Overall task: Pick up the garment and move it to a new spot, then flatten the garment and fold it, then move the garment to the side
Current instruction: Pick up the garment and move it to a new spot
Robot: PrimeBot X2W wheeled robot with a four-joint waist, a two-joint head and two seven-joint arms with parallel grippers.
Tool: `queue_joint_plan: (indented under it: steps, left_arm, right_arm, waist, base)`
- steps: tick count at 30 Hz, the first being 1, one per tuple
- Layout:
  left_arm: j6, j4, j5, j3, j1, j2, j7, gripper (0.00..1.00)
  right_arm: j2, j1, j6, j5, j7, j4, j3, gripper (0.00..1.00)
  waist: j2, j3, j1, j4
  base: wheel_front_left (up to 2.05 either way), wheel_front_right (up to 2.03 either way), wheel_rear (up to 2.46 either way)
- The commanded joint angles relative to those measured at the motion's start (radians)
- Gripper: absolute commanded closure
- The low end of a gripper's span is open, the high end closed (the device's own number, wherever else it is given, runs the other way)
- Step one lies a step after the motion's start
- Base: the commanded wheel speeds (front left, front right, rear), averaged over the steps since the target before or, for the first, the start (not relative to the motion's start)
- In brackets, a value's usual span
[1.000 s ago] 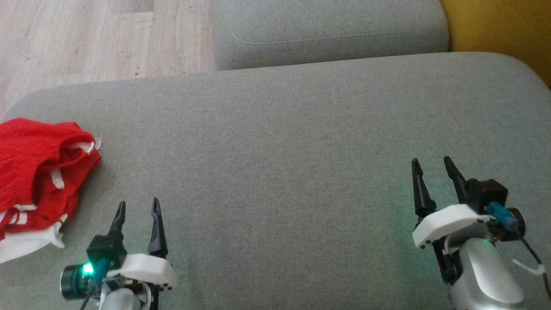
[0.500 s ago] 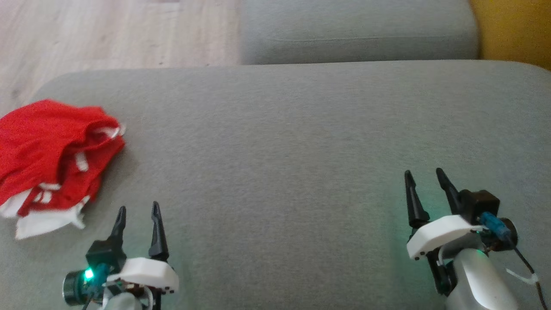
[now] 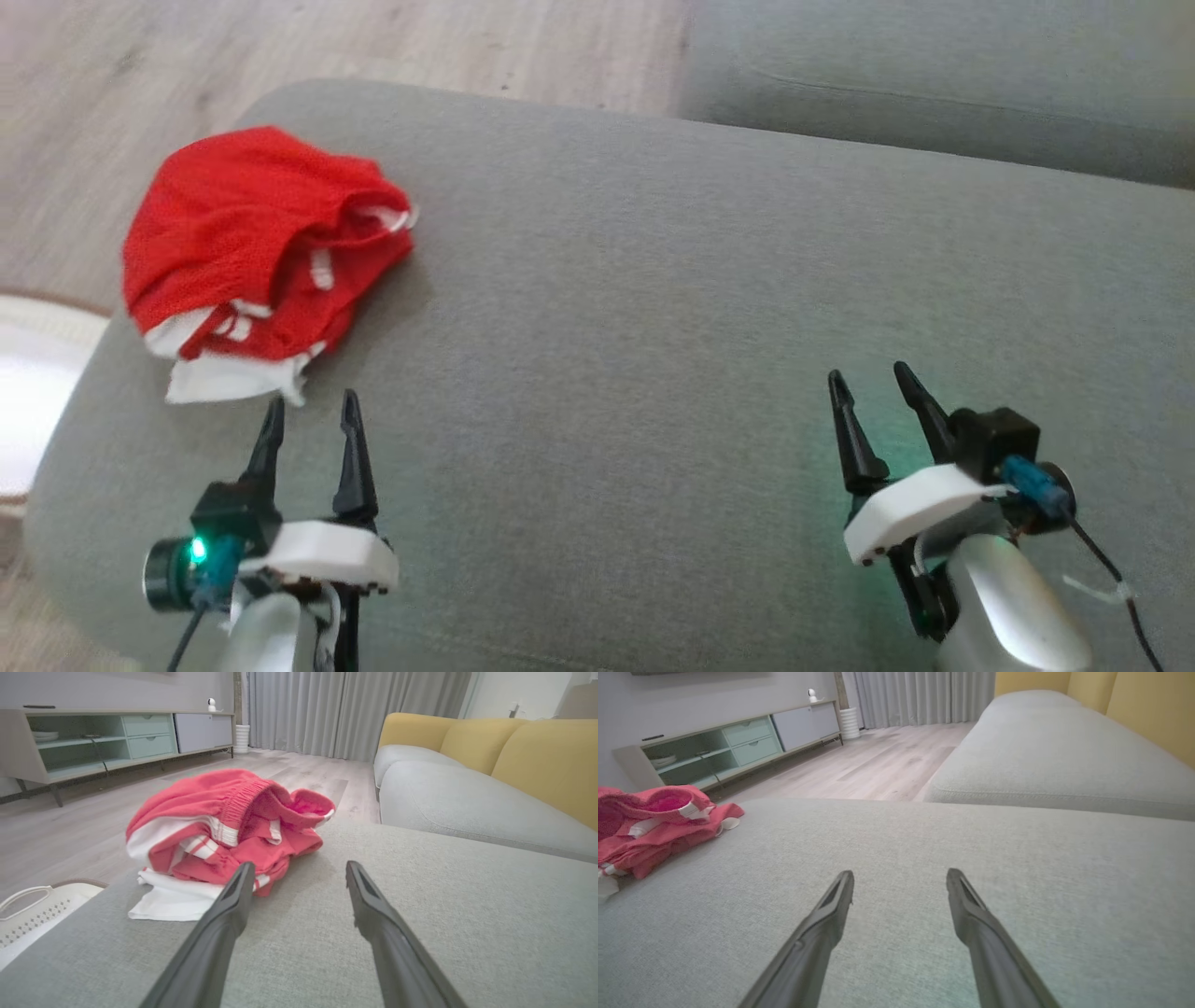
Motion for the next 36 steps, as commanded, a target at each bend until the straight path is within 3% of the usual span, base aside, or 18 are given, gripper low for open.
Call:
queue_joint_plan:
  steps: [1, 10, 18, 27, 36]
  left_arm:
    - [0.002, -0.034, -0.005, 0.027, -0.056, 0.01, -0.011, 0.0]
    - [0.009, -0.032, -0.045, 0.014, -0.072, 0.01, -0.011, 0.0]
    - [0.017, -0.037, -0.047, 0.045, -0.062, 0.01, -0.011, 0.0]
    - [0.005, -0.056, -0.042, 0.088, -0.1, 0.01, -0.011, 0.0]
    - [-0.047, 0.011, 0.016, 0.157, -0.282, 0.057, -0.011, 0.0]
  right_arm:
    - [0.001, -0.059, 0.004, 0.009, -0.014, -0.029, 0.028, 0.0]
    - [0.001, -0.077, 0.004, 0.022, -0.014, -0.029, 0.049, 0.0]
    - [0.001, -0.079, 0.004, 0.015, -0.014, -0.031, 0.046, 0.0]
    - [0.001, -0.091, 0.004, 0.006, -0.014, -0.029, 0.045, 0.0]
    - [-0.018, -0.138, 0.004, -0.015, -0.014, -0.046, 0.06, 0.0]
  waist:
    - [0.0, 0.014, 0.0, 0.035]
    - [0.0, 0.034, 0.0, 0.141]
    - [0.0, 0.046, 0.0, 0.184]
    - [0.0, 0.073, 0.0, 0.184]
    - [0.0, 0.172, 0.0, 0.114]
  base:
    - [0.0, 0.0, 0.0]
    - [0.0, 0.0, 0.0]
    - [0.0, 0.0, 0.0]
    - [0.0, 0.0, 0.0]
    - [0.0, 0.0, 0.0]
